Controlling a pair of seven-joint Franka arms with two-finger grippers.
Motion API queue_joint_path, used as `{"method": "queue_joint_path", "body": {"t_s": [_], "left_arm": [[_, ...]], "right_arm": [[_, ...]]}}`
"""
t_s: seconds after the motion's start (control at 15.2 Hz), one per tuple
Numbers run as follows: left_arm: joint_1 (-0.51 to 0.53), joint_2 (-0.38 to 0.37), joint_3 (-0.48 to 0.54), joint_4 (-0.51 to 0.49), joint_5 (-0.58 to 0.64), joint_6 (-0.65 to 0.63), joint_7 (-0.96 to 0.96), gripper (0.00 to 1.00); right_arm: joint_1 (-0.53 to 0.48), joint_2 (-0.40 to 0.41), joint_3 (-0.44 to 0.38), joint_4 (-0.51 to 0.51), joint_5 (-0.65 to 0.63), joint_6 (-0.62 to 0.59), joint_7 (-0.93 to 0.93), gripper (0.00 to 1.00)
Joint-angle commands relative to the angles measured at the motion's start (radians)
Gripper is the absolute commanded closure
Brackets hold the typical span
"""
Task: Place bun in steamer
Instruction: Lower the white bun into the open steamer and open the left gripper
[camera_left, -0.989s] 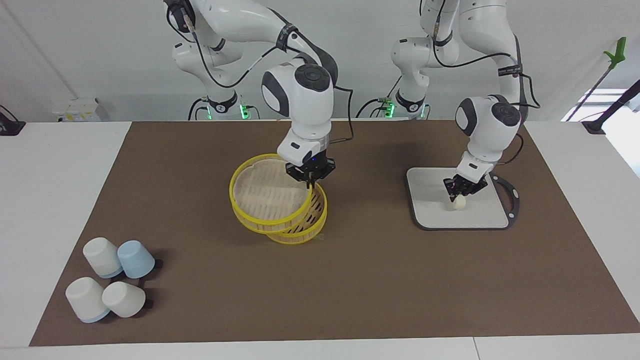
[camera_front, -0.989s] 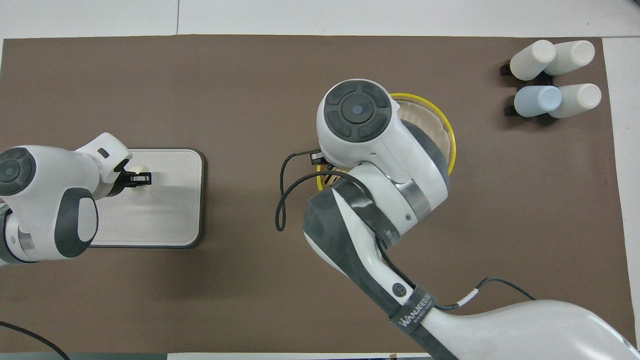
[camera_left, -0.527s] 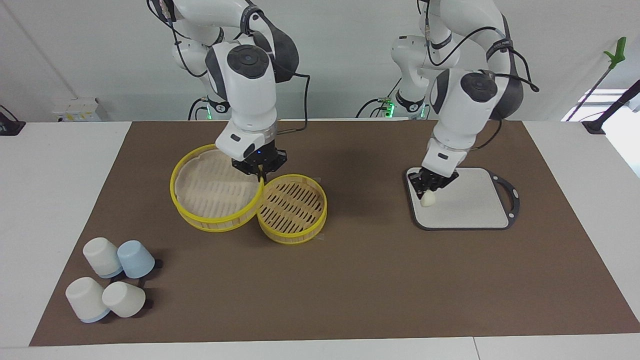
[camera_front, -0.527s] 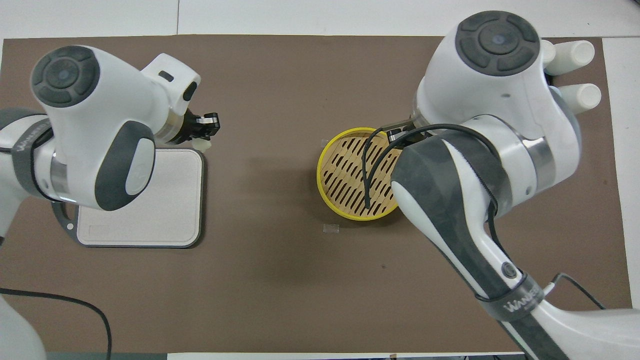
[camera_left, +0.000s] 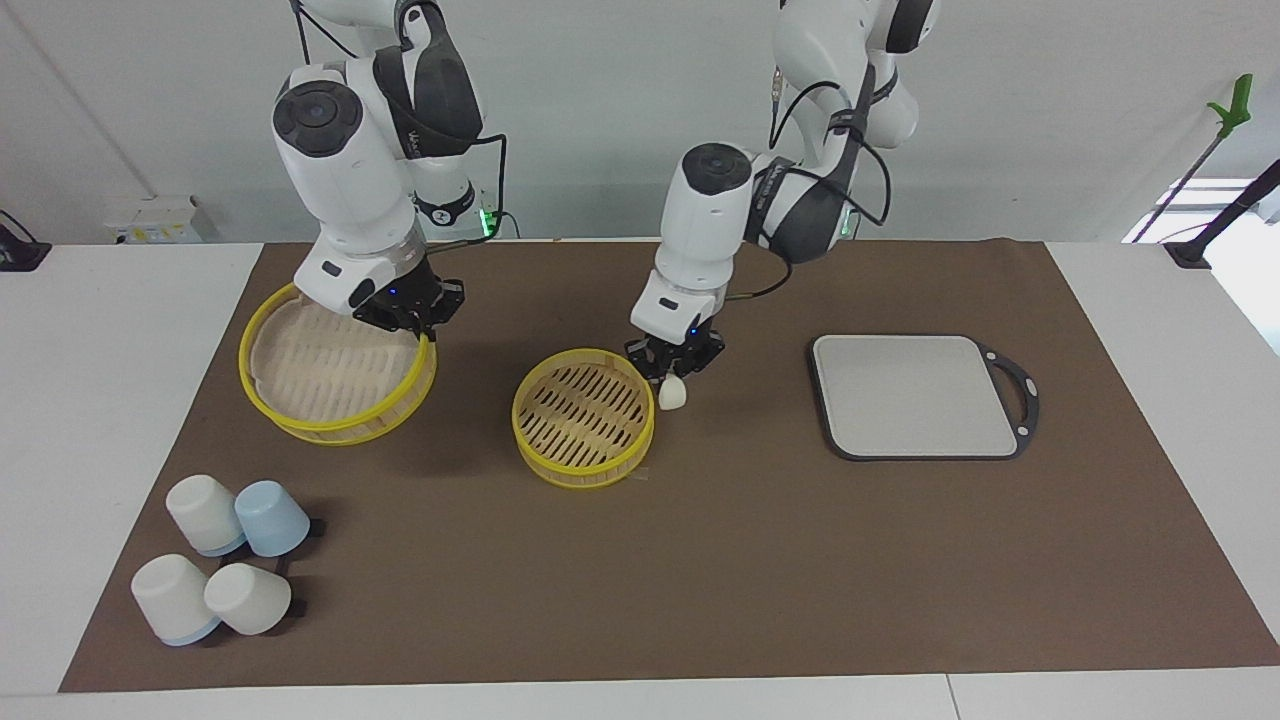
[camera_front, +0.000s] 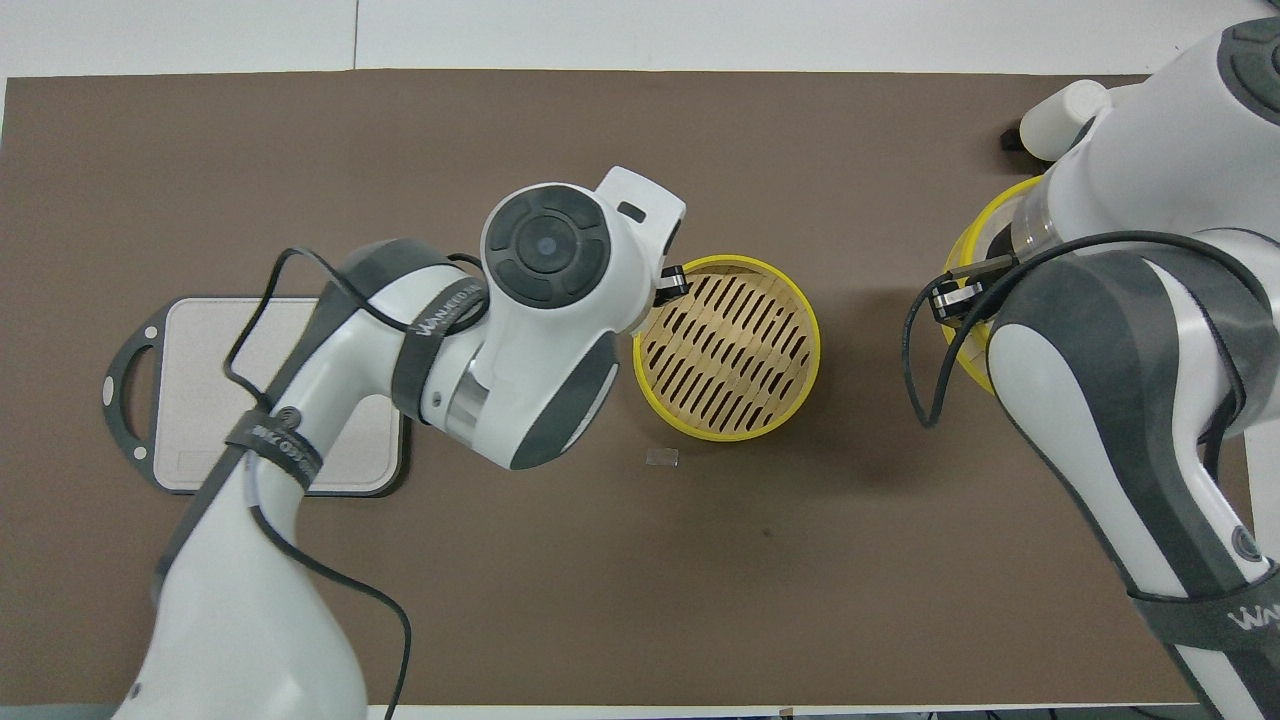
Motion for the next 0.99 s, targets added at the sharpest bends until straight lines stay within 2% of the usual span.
{"method": "queue_joint_path", "body": {"t_s": [0.0, 0.2, 0.33, 0.46, 0.53, 0.59, 0.66, 0.73, 0.92], "left_arm": [[-0.074, 0.159, 0.023, 0.115, 0.038, 0.074, -0.085, 0.79], [-0.120, 0.203, 0.027, 0.102, 0.066, 0.148, -0.111, 0.79], [-0.128, 0.249, 0.029, 0.101, 0.090, 0.171, -0.128, 0.79], [-0.137, 0.251, 0.029, 0.096, 0.115, 0.183, -0.134, 0.78], [-0.138, 0.251, 0.029, 0.098, 0.115, 0.177, -0.134, 0.73], [-0.138, 0.251, 0.029, 0.098, 0.116, 0.176, -0.134, 0.49], [-0.138, 0.249, 0.029, 0.098, 0.118, 0.170, -0.134, 0.11], [-0.137, 0.245, 0.027, 0.098, 0.118, 0.160, -0.134, 0.00], [-0.122, 0.185, 0.026, 0.096, 0.112, 0.092, -0.125, 0.00]], "right_arm": [[-0.012, -0.060, 0.011, -0.106, 0.017, 0.065, -0.018, 1.00], [-0.011, -0.103, 0.011, -0.204, 0.017, 0.140, -0.018, 1.00], [-0.008, -0.105, 0.011, -0.206, 0.017, 0.142, -0.013, 1.00], [-0.006, -0.105, 0.011, -0.206, 0.017, 0.146, -0.010, 1.00], [-0.005, -0.105, 0.011, -0.206, 0.017, 0.147, -0.010, 1.00], [-0.005, -0.105, 0.011, -0.206, 0.017, 0.145, -0.010, 1.00], [-0.003, -0.103, 0.011, -0.201, 0.017, 0.143, -0.007, 1.00], [-0.002, -0.103, 0.011, -0.198, 0.017, 0.143, -0.007, 1.00], [0.000, -0.100, 0.011, -0.194, 0.018, 0.143, -0.004, 1.00]]}}
